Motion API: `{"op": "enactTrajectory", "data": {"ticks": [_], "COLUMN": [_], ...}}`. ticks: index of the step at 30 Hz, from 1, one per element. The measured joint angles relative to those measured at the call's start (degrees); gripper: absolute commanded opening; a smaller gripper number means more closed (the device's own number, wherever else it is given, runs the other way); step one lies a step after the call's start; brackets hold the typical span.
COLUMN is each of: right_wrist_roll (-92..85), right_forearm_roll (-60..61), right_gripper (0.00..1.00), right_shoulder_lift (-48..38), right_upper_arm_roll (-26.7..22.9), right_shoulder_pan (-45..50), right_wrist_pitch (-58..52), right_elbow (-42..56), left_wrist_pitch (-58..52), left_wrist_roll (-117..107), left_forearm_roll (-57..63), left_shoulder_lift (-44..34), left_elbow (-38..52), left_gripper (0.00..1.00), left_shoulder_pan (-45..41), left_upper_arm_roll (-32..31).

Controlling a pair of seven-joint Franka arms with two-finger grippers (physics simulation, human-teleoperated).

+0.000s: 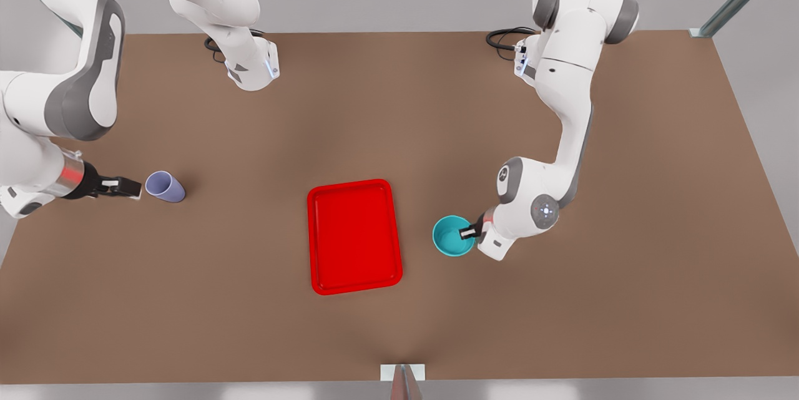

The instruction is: Place the bowl on the tray with the left arm and the cup on the tray with the right arm

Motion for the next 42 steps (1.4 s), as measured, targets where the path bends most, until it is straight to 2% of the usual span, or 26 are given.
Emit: {"op": "enactTrajectory", "data": {"ticks": [3,5,7,10,15,22,32,33,34,35,40,42], "right_wrist_roll": [0.2,0.1,-0.2,0.2,0.2,0.1,-0.1,0.0,-0.1,-0.3,0.1,-0.3], "right_forearm_roll": [-0.3,-0.3,3.1,0.3,-1.2,-1.2,-0.9,-0.9,-0.9,-0.8,-1.1,3.9], "right_gripper": [1.0,1.0,1.0,1.0,1.0,1.0,1.0,1.0,1.0,1.0,1.0,1.0], "right_shoulder_lift": [0.0,-0.1,0.0,-0.1,0.0,0.0,0.0,0.0,0.0,0.0,0.3,2.0], "right_upper_arm_roll": [0.0,0.0,0.0,0.3,0.3,0.3,0.3,0.3,0.3,0.3,0.4,0.2], "right_shoulder_pan": [0.0,0.0,-3.8,-1.4,-0.7,-0.8,-0.9,-0.9,-1.1,-1.3,2.0,0.2], "right_wrist_pitch": [-1.6,-1.9,-1.9,-1.9,-1.8,-1.9,-1.8,-1.8,-1.8,-1.8,-1.9,-3.2], "right_elbow": [0.2,0.3,0.3,0.2,0.1,0.1,0.1,0.1,0.1,0.1,-0.6,-1.2], "left_wrist_pitch": [0.2,0.8,0.7,0.8,7.6,9.8,18.2,18.3,18.3,18.4,18.5,18.5], "left_wrist_roll": [-7.3,-8.4,-8.4,-12.2,-25.1,-27.2,-29.0,-28.9,-28.8,-28.7,-28.7,-28.3], "left_forearm_roll": [-0.7,-1.0,-1.1,-1.3,-1.9,-2.9,-3.6,-3.8,-4.4,-5.0,-6.5,-6.6], "left_shoulder_lift": [3.6,4.1,4.1,4.1,5.2,7.3,11.3,11.3,11.3,11.3,11.3,11.3], "left_elbow": [6.1,6.8,6.8,6.8,7.0,7.0,7.2,7.2,7.2,7.2,7.2,7.2], "left_gripper": [0.21,0.21,0.21,0.21,0.21,0.21,0.23,0.42,0.85,1.0,1.0,1.0], "left_shoulder_pan": [-1.0,-0.9,-1.1,-1.2,-7.7,-13.2,-14.1,-14.1,-14.1,-14.2,-14.2,-14.2], "left_upper_arm_roll": [-0.3,-2.4,-5.1,-8.8,-8.8,-8.9,-8.9,-8.9,-8.9,-8.9,-8.9,-8.9]}}
